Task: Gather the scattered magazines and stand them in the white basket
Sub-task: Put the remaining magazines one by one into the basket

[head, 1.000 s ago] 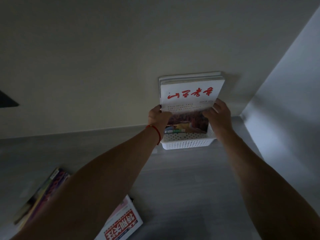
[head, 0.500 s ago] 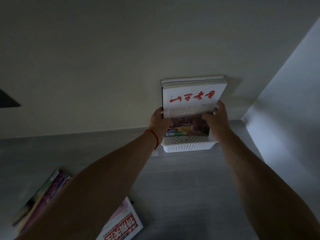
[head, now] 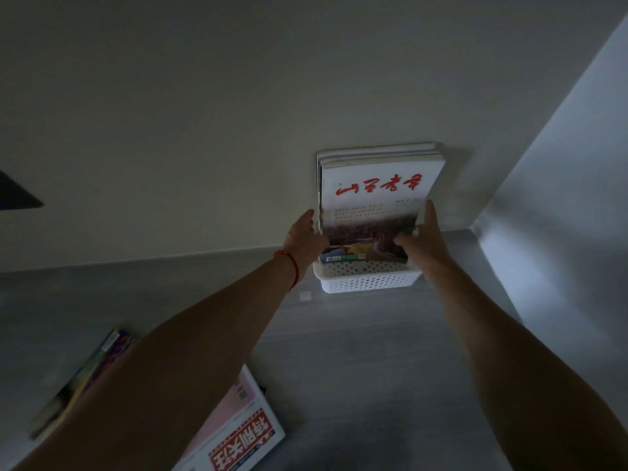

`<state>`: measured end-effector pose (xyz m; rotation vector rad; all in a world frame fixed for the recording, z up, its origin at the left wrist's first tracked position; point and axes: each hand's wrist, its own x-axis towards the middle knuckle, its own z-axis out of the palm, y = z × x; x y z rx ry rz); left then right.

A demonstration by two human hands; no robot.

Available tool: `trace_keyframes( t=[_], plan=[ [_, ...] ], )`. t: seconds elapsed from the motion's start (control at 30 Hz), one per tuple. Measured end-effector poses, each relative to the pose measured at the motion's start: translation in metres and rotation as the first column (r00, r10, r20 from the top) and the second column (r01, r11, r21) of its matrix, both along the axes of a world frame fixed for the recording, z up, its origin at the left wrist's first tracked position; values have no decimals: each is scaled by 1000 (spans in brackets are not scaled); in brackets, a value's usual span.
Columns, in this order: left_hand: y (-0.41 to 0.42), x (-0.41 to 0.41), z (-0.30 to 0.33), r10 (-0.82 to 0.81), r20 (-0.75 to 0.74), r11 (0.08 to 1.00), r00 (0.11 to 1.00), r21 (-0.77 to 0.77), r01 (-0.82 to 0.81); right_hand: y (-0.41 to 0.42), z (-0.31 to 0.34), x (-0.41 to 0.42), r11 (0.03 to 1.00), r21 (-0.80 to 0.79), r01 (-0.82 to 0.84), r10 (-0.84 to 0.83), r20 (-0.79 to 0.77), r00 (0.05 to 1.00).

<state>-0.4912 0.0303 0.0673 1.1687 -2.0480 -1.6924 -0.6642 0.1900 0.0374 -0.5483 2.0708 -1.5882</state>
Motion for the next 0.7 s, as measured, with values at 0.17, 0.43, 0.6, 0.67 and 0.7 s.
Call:
trace_keyframes(
  t=[0.17,0.43,0.6,0.67,0.7],
  plan=[
    [0,79,-14,52,-94,992,994,-107,-62,17,6,60,960,78,270,-217,-404,889],
    [5,296,-66,178,210,949,961,-294,-111,-2,-17,252,931,232,-282,363,-499,787],
    [-3,425,-104,-68,323,867,944,-449,216,-49,-45,379,694,612,-379,688,-410,599],
    [-11,461,-119,-117,475,801,872,-474,366,-61,-58,416,614,733,-293,718,-366,592],
    [-12,476,-125,-141,514,777,846,-472,416,-65,-65,431,585,770,-253,712,-339,615]
  ],
)
